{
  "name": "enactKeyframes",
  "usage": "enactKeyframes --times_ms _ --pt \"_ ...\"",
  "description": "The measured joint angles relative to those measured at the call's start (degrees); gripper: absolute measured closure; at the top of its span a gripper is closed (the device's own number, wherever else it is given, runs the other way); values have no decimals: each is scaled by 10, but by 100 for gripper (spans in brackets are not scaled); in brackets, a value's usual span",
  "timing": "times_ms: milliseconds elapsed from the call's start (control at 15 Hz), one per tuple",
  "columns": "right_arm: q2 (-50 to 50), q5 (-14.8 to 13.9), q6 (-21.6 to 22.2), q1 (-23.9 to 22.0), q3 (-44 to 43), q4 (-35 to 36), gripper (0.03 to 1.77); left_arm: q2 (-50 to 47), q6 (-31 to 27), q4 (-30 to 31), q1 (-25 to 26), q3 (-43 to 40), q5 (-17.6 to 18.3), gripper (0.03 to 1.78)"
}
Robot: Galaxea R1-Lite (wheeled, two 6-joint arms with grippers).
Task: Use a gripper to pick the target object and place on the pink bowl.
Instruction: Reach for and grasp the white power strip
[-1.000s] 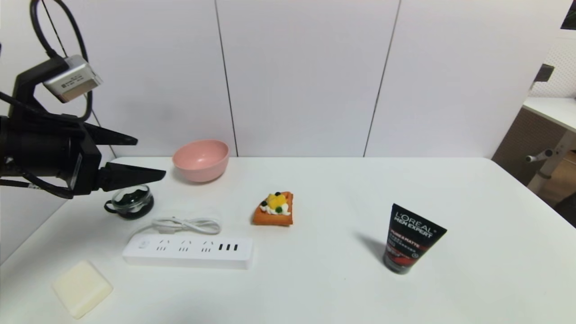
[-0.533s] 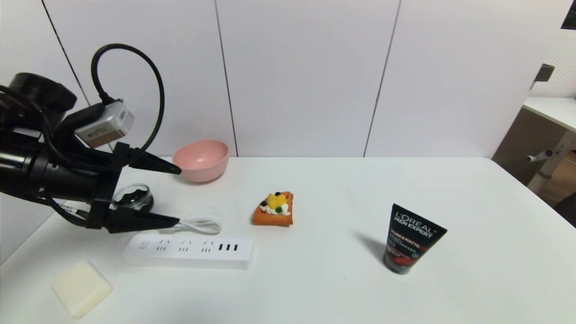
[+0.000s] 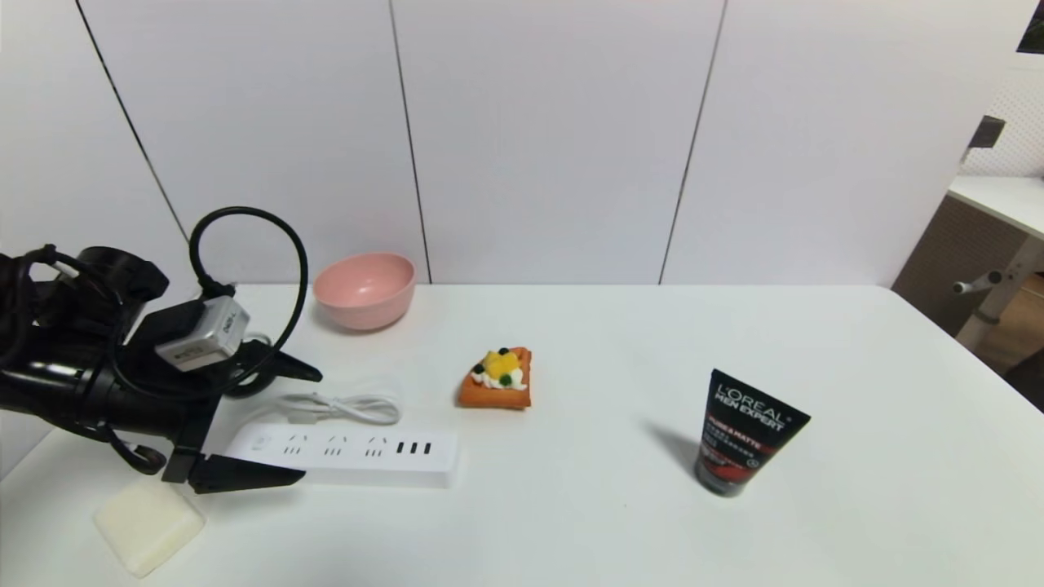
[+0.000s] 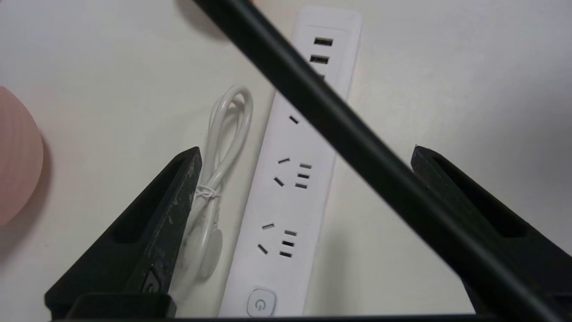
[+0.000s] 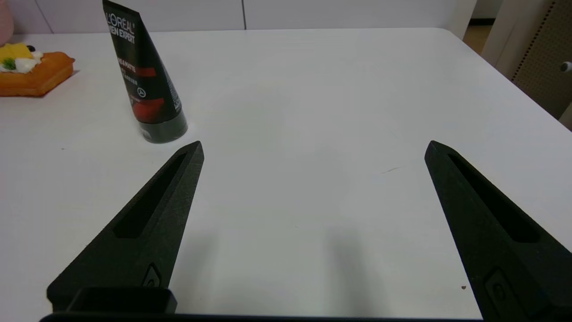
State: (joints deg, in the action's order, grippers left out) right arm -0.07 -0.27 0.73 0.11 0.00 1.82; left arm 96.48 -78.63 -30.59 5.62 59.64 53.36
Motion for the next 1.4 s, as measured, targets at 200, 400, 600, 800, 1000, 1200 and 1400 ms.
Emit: enactKeyframes --times_ms 200,400,600,800,1000,1200,1400 --pt "0 0 0 0 0 0 9 39 -20 38 2 -8 -3 12" --pt "0 0 0 0 0 0 9 75 -53 54 1 -10 -5 12" --pt "0 0 0 0 0 0 9 95 -81 53 0 -15 -3 12" --pt "0 0 0 0 0 0 9 103 -83 54 0 -26 -2 12" --pt "0 0 0 0 0 0 9 113 -85 54 0 -28 -2 12" --pt "0 0 0 0 0 0 9 121 -89 55 -1 -27 -2 12" --pt "0 0 0 0 0 0 9 119 -90 50 -1 -18 -3 12"
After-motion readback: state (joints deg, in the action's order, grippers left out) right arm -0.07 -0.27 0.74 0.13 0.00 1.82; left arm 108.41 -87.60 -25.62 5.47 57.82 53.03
